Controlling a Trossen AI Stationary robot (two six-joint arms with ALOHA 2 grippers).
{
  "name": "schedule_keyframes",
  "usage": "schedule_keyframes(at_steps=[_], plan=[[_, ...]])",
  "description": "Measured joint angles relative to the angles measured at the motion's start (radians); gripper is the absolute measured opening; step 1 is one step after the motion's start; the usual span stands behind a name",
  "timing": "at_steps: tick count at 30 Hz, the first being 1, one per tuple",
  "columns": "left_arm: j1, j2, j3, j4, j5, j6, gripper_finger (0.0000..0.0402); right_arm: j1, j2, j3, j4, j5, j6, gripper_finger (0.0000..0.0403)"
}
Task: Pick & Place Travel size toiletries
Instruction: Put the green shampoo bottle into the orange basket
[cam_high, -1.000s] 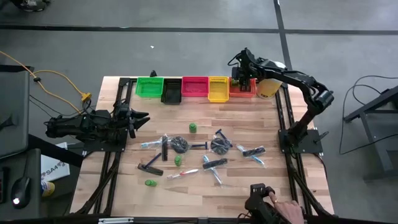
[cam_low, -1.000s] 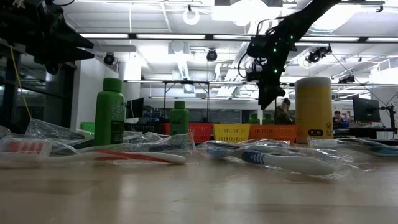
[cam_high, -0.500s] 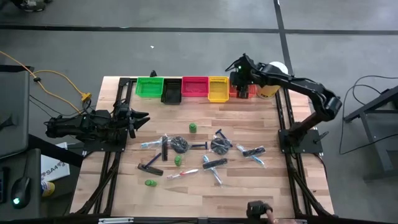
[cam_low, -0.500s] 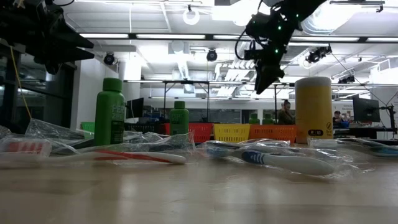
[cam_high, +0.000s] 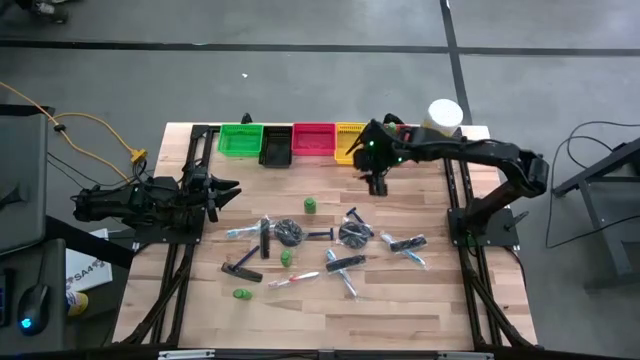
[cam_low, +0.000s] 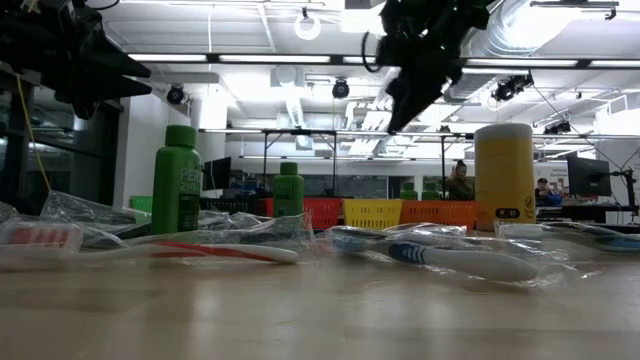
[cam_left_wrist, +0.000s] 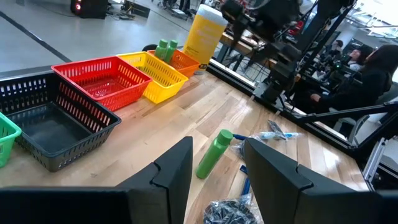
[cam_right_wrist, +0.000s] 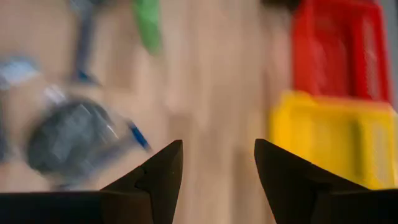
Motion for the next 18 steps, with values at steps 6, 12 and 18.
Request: schedule_keyframes(at_steps=[6,12,18], plan=[[0.0,0.0,0.0,0.0,0.0,0.0,0.0147,0.118,0.001,-0.119,0.312,0.018,0.073,0.0192],[0.0,0.0,0.0,0.0,0.0,0.0,0.0147,0.183,0.008,-0.276,0.661,0.038,0.106,0.0192],[0.0,0.0,0.0,0.0,0.0,0.0,0.0147,0.199,0.073,-0.341,0.894,0.048,0.172,0.0192]])
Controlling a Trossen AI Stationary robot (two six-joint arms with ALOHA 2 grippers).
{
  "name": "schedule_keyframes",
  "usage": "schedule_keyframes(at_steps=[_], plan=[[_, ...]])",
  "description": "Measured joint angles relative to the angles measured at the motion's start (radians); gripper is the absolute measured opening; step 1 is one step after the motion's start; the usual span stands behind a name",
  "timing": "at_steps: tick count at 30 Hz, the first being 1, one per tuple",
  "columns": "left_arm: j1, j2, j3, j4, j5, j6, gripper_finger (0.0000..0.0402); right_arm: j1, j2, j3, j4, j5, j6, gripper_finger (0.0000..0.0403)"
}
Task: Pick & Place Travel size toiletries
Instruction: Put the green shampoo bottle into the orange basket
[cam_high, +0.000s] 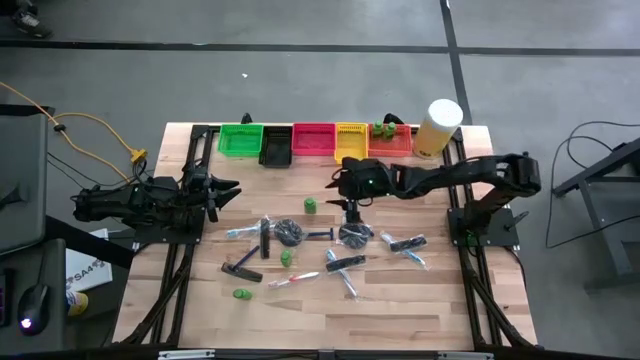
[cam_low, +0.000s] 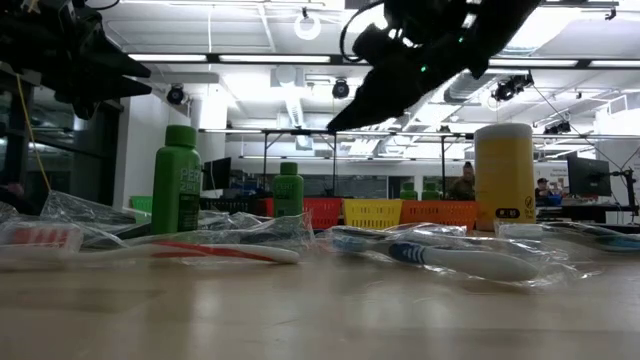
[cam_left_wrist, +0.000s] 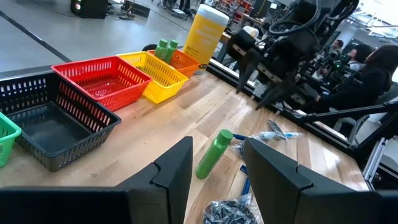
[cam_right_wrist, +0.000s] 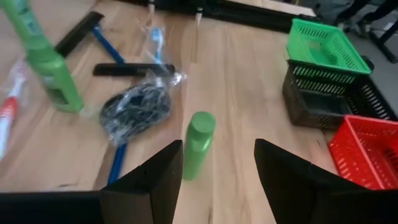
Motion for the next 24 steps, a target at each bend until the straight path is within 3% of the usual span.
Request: schedule_keyframes(at_steps=[12,20,24], plan=[[0.0,0.0,0.0,0.0,0.0,0.0,0.0147,0.022,0.043,-0.012,-0.06,0.014,0.078,0.0192],[0.0,0.0,0.0,0.0,0.0,0.0,0.0147,0.019,0.042,-0.154,0.146,0.023,0.101,0.0192],[0.0,0.0,0.0,0.0,0.0,0.0,0.0147,0.019,0.042,-0.18,0.153,0.023,0.128,0.0192]])
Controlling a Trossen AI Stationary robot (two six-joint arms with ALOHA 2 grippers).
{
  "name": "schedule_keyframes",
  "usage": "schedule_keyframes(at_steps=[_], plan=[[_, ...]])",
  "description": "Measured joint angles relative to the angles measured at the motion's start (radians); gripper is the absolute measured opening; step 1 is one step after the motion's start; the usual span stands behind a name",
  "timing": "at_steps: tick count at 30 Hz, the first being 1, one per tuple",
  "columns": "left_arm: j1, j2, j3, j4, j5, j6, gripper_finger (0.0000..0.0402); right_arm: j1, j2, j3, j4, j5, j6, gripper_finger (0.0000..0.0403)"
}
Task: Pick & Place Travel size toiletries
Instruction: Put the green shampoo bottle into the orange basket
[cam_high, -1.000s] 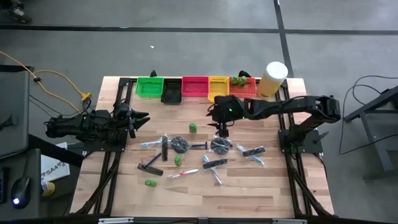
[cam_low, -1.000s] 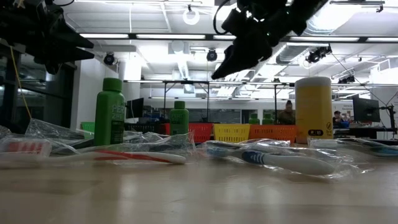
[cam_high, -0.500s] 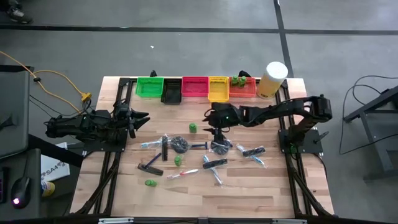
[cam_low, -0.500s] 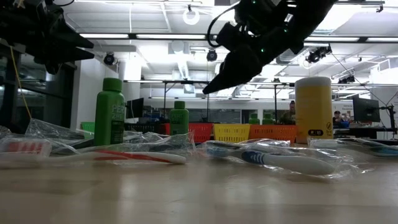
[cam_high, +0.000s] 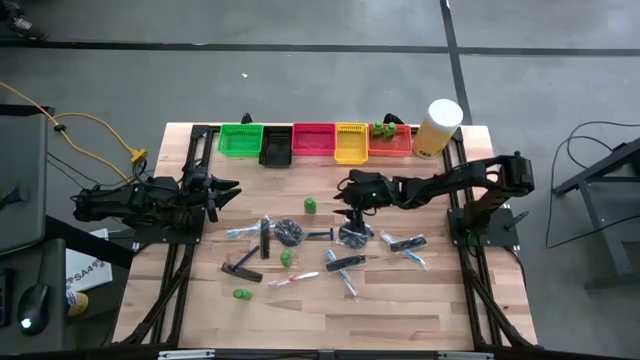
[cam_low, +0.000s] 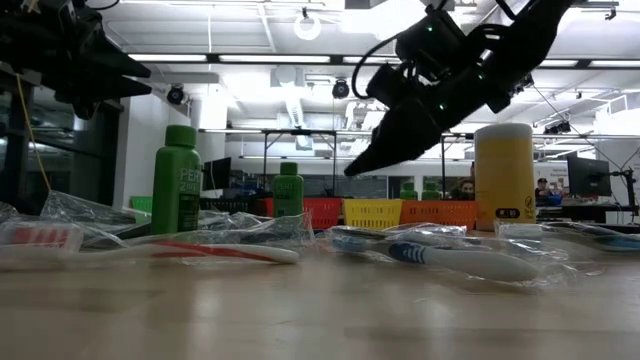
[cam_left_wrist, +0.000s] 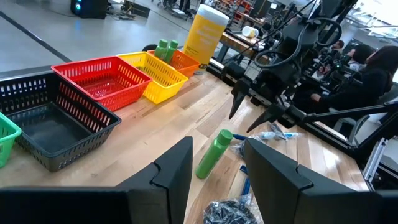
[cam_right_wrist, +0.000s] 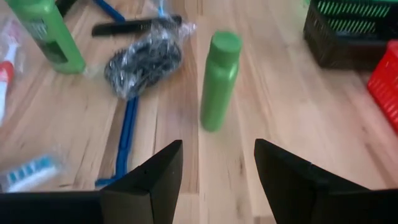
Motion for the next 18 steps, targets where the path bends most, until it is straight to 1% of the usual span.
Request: schedule_keyframes(at_steps=[7,18], plan=[[0.0,0.0,0.0,0.001,0.0,0.0,0.0147,-0.006,0.0,-0.037,0.019,0.0,0.003,0.0192],[0.0,0.0,0.0,0.0,0.0,0.0,0.0147,-0.044,0.0,-0.037,0.009,-0.004,-0.024,0.0192]])
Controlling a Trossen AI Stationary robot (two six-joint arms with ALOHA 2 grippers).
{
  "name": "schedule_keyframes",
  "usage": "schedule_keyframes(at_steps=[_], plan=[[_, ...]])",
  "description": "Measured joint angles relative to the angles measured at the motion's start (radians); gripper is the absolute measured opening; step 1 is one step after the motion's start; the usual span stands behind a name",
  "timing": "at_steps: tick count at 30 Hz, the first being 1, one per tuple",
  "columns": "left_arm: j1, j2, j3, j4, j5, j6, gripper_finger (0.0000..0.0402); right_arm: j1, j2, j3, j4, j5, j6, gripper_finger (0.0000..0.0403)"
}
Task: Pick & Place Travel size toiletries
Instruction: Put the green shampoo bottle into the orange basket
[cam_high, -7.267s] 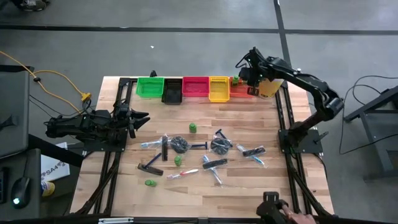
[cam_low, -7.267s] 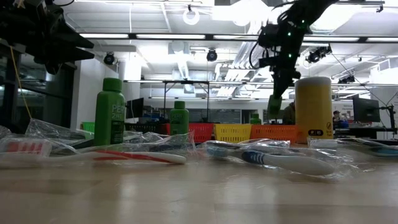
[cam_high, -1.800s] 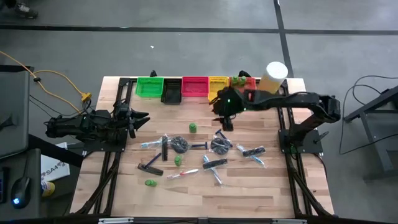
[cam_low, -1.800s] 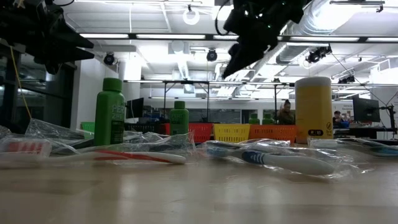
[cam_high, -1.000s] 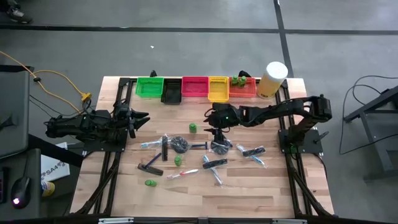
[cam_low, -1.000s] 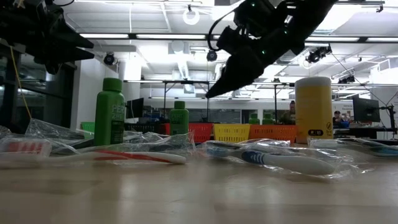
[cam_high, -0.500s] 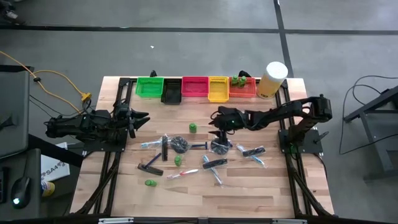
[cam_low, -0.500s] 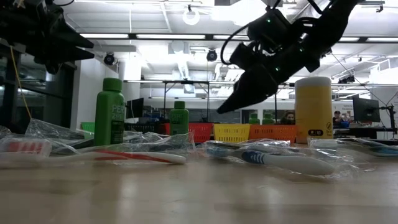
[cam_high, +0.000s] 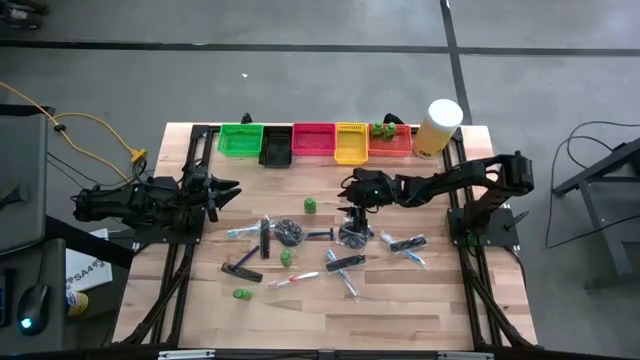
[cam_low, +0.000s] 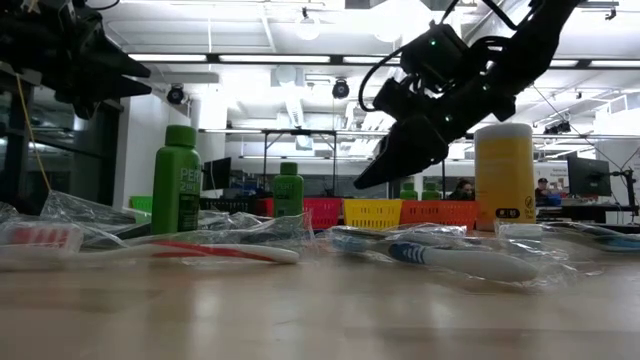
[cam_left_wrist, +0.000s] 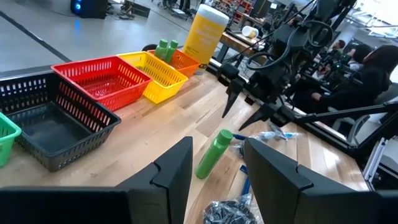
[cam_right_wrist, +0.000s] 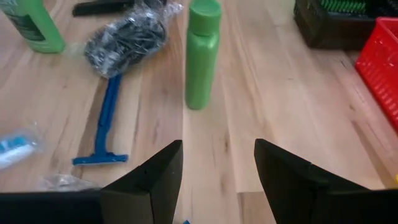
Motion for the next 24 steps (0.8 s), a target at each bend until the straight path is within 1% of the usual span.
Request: schedule_keyframes(at_steps=[7,14,18,21,24], plan=[[0.0,0.0,0.0,0.028,0.002,0.005,0.0147,-0.001,-0.001,0.0,-0.021,0.0,-0.003,0.0192],[0.0,0.0,0.0,0.02,0.005,0.009,0.0147,-0.002,-0.001,0.0,-0.043,0.004,-0.018,0.0192],[0.0,0.002,0.0,0.018,0.004,0.077,0.0147,-0.002,-0.001,0.0,-0.044,0.001,-0.018,0.0192],[0.0,0.047,0.001,0.026,-0.008,0.139,0.0147,-0.002,-0.022,0.0,-0.078,0.003,-0.022,0.0192],[0.0,0.125,0.001,0.043,-0.078,0.169,0.0147,-0.002,-0.071,0.001,-0.118,0.026,-0.027,0.0192]])
